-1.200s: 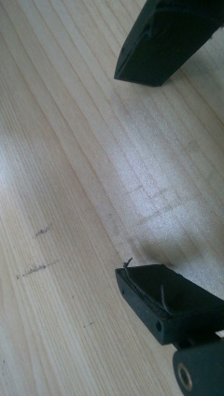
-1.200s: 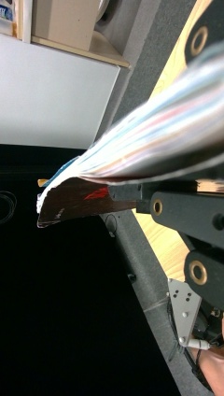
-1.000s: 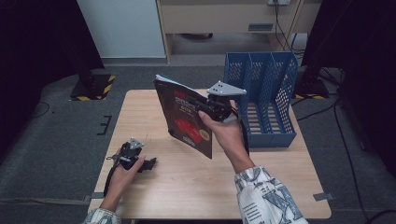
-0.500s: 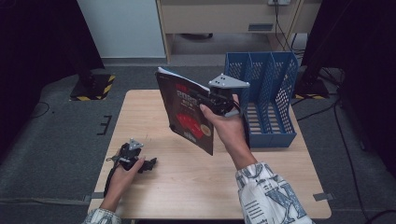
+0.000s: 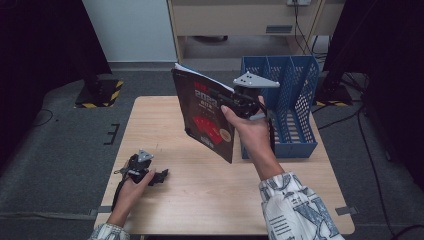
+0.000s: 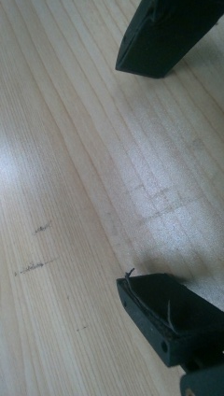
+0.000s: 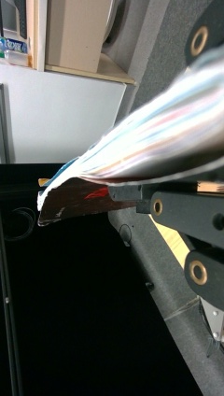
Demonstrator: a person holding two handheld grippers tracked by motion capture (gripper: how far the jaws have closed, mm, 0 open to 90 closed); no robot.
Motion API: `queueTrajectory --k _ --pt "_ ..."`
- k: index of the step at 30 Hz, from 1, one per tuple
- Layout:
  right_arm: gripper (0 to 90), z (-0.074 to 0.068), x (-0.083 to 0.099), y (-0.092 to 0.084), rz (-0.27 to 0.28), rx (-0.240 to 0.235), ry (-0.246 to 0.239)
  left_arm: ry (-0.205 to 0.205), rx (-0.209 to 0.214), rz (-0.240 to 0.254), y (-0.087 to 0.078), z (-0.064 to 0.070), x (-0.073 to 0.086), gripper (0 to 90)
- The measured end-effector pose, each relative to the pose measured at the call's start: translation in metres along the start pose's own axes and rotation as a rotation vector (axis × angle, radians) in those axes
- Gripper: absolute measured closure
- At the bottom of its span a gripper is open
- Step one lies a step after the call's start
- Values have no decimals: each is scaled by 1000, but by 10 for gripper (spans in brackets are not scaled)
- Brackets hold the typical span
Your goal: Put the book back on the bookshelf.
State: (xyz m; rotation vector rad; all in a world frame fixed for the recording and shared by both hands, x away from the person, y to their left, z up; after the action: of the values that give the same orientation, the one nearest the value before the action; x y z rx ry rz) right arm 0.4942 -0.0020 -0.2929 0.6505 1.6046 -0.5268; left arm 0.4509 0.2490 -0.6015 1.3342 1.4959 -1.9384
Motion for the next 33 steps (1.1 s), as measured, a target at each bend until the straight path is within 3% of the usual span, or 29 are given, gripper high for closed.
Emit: queueTrajectory --k 22,33 --pt "871 2 -10 -12 -12 16 23 -4 -6 3 0 2 0 0" --pt "871 16 -21 -26 -7 45 35 -3 -5 2 0 2 0 0"
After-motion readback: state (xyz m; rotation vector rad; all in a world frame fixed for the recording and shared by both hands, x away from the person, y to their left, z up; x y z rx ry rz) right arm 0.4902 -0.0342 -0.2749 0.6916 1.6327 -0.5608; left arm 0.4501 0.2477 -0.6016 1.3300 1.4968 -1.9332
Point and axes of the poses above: each handheld gripper's, and its own axes: y roughly forward along the jaws, x roughly out of its underside, z roughly to its right, the point moved 9 cm from there along y, roughly forward along the jaws, and after that the axes turned 12 degrees about z, right-handed, at the moved point
